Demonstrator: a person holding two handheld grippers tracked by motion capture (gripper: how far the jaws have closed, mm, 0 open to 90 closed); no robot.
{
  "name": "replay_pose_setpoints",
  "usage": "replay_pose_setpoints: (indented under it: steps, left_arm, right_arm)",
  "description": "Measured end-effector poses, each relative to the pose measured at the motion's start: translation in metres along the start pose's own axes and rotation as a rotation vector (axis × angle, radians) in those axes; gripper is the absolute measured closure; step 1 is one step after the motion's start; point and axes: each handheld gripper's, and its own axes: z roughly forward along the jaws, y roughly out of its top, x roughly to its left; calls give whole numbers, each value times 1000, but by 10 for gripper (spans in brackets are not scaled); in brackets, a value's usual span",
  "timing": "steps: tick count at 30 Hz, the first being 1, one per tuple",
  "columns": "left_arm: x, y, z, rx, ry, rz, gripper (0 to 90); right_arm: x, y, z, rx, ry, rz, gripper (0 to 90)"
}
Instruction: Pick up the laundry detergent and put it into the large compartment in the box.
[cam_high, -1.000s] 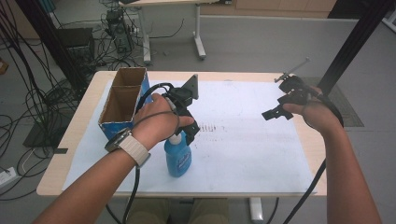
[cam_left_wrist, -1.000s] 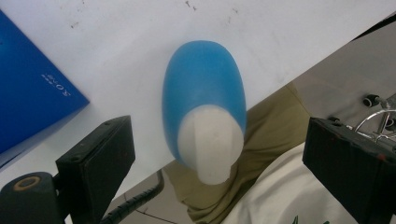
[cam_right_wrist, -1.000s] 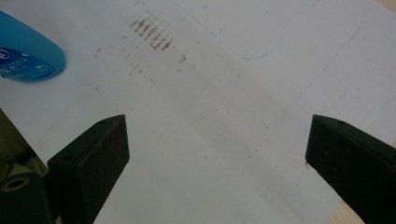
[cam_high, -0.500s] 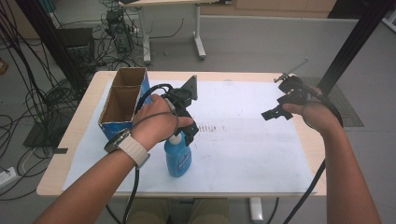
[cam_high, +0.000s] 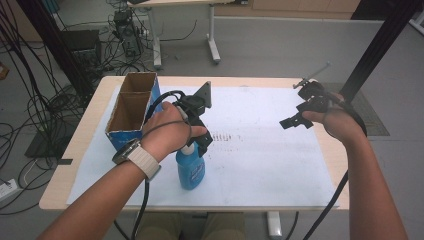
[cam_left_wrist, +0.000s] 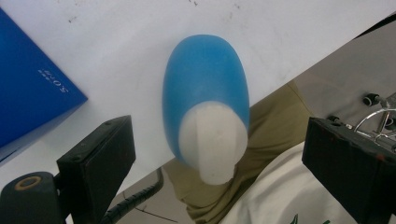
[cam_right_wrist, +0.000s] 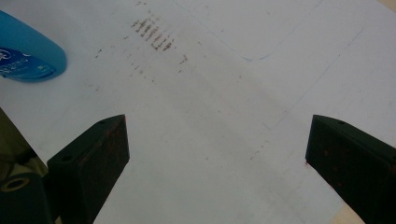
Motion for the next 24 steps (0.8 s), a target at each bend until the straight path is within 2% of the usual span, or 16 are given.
replay_pose_setpoints:
  steps: [24]
  left_arm:
    - [0, 1, 13, 11, -6, 1, 100]
  right_arm:
    - [1, -4, 2, -5, 2, 9, 55]
